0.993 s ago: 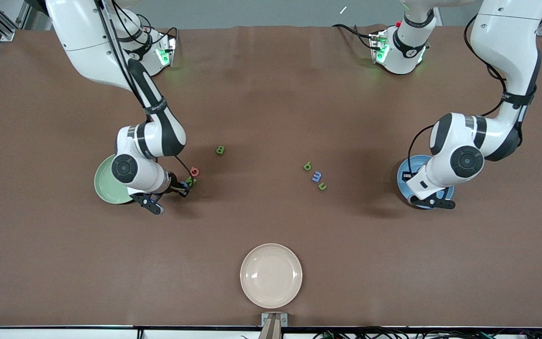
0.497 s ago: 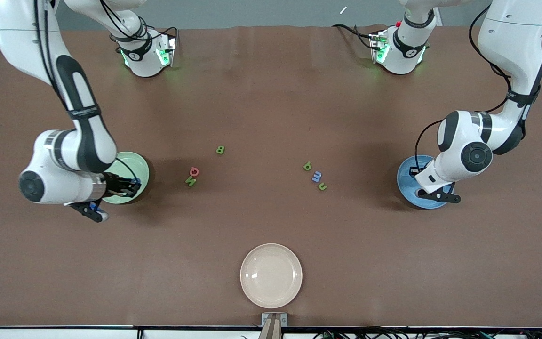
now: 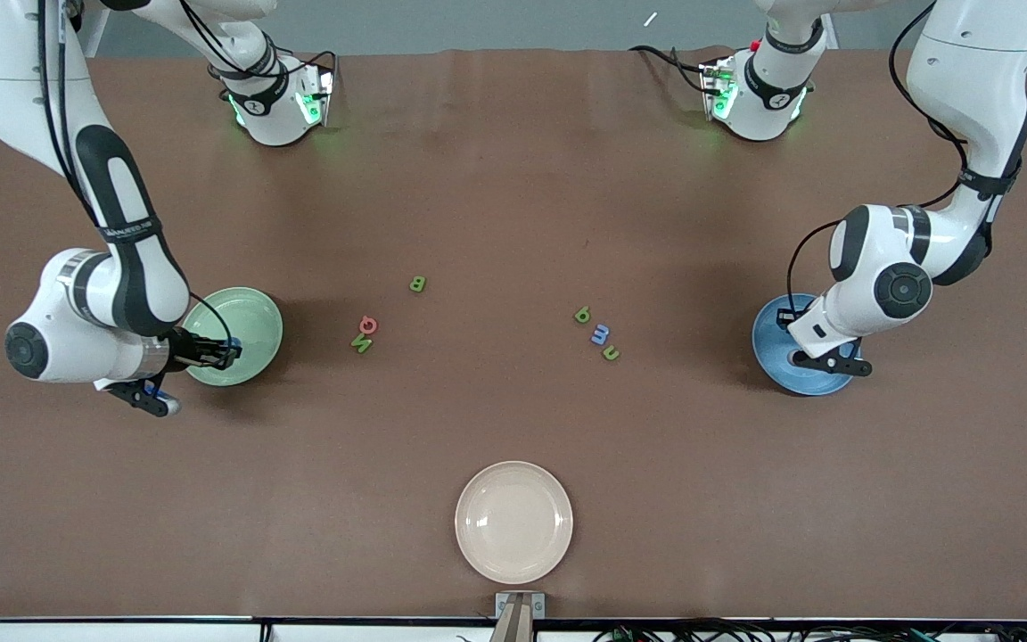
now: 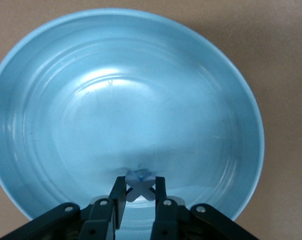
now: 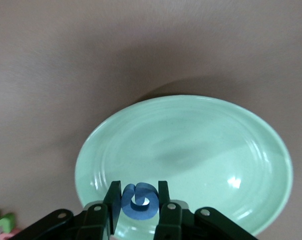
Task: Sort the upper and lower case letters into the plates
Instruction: 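Drop the x in the blue plate while the right gripper drops G in green, then grasp a green letter with the left gripper while the right gripper grasps green N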
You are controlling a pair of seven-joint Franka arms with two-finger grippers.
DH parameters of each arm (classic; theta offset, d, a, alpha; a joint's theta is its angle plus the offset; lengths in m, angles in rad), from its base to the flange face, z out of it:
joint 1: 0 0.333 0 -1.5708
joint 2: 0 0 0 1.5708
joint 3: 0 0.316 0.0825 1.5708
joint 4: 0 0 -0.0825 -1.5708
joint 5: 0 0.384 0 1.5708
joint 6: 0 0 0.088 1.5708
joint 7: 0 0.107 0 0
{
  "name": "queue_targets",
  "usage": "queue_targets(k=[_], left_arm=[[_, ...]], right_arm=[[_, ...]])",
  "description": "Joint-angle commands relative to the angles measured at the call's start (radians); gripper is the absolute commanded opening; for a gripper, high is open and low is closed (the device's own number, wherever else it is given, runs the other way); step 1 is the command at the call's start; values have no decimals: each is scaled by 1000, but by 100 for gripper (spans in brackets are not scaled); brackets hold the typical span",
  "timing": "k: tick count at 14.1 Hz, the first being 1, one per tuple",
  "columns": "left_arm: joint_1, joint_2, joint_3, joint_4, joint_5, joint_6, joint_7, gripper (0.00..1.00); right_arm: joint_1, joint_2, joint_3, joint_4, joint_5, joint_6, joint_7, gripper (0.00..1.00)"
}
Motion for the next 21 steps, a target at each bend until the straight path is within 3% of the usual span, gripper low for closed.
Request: queue_targets(k=[1,2,3,4,6,8,11,15,21], left_arm=[[11,-38,-7,-36,16,13,11,16],[11,-36,-7,-36,16,13,11,16],[11,-38,-8,-36,16,13,11,20],[11,-38,-8,-36,16,13,11,25],[10,-38,-8,-34,16,13,11,48],[7,-52,-11,-24,16,13,9,100],[4,-65,-71,24,4,-10,-55,100],[-31,-23,-161,128,3,-43,-379,100],[-229,143,-171,318,12,-39,-950,100]], right_arm=[[8,-19,7,-39,-6,29,-5,29],[9,-16,7,-37,-6,29,-5,76],[9,-16,7,-37,-6,29,-5,100],[9,-15,7,-34,-6,27,-5,100],[19,-13,8,-28,-6,18,7,100],[47,-15,8,-23,-5,16,40,100],[76,-15,10,-16,2,16,134,100],[183,-15,11,-12,8,36,356,100],[349,-18,10,-46,6,130,608,100]])
